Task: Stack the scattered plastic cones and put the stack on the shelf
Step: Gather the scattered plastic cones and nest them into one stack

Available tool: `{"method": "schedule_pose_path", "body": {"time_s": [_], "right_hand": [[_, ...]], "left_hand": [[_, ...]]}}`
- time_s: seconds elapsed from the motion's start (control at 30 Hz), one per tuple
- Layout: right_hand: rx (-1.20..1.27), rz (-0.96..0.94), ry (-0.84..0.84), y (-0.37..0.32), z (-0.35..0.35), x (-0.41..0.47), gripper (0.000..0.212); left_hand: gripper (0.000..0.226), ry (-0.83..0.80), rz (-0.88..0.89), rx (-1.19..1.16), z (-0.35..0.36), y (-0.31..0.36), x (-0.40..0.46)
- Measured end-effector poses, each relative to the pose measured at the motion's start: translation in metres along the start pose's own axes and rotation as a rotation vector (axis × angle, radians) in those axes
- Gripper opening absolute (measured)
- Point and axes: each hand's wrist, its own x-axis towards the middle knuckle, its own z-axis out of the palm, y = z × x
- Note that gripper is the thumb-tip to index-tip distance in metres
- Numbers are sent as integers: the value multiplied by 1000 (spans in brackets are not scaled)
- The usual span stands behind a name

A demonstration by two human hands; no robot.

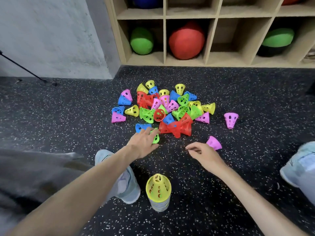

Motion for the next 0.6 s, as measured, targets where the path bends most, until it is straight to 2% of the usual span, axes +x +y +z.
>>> {"method": "schedule_pose_path", "body": {"time_s": [0.13,0.3,0.47,0.6], "right_hand": [[-6,74,75,29,4,28,23],[-138,81,288,58,2,59,30],[-180,216,374,83,-1,79,39],[-184,228,375,91,4,86,36]], "left_hand": [[69,-30,-62,-82,32,-10,28],[68,-40,-158,-245,68,-22,54],[45,238,-308,-457,89,-28,68],[39,272,-350,-583,94,-23,77]]}}
